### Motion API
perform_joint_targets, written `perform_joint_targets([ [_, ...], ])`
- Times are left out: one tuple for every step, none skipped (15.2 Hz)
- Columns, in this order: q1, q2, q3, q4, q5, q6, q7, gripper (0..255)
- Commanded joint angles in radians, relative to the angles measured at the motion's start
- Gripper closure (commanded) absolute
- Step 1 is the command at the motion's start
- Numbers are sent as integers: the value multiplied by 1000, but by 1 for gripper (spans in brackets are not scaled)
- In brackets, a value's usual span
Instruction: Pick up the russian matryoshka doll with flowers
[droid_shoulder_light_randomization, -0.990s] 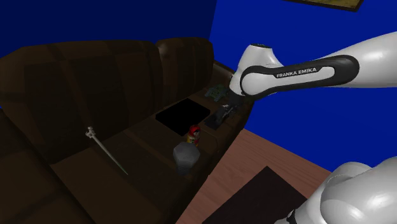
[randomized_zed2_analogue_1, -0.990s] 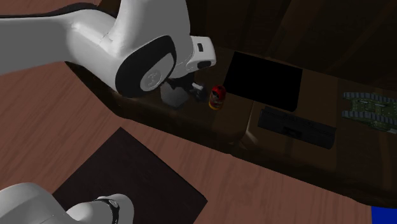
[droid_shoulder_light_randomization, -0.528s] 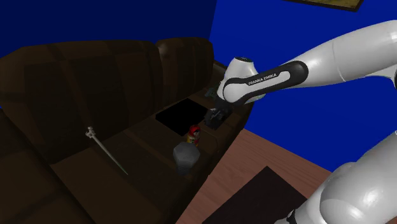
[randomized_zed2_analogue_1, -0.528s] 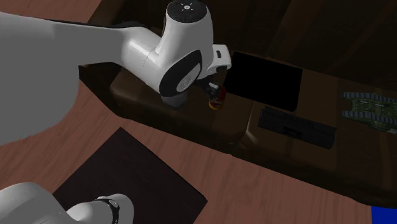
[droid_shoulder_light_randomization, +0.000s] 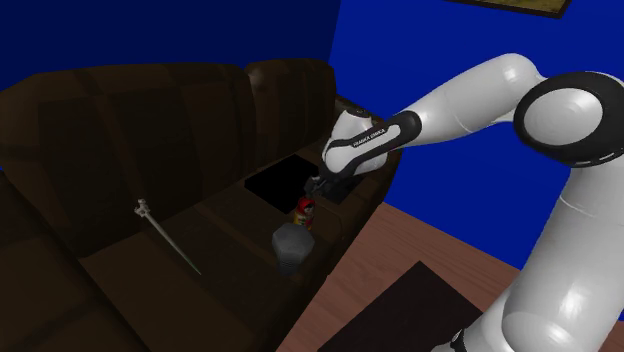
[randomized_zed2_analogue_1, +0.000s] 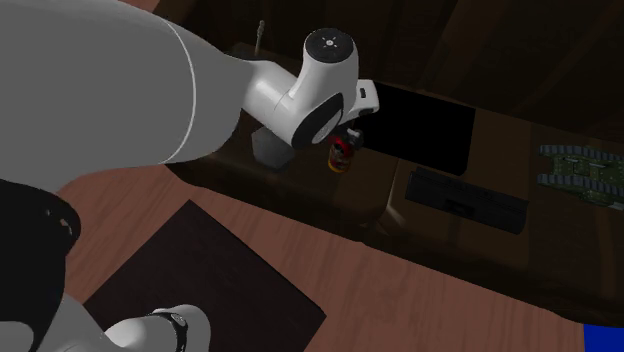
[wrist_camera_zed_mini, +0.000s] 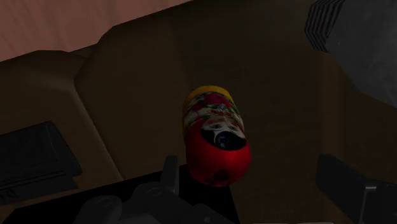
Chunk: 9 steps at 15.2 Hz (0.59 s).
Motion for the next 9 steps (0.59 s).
perform_joint_targets([
  [-6,87,1,62,10,38,-8,0],
  [-8,126,2,94,14,50,-10,0],
  [-10,154,3,117,17,58,-12,0],
  [-10,164,3,117,18,69,-13,0],
  [-10,174,4,117,18,80,-14,0],
  [-10,185,4,117,19,90,-14,0],
  [-11,196,5,117,19,101,-15,0],
  [-11,207,5,117,20,111,-16,0],
  [-11,218,6,118,21,122,-17,0],
])
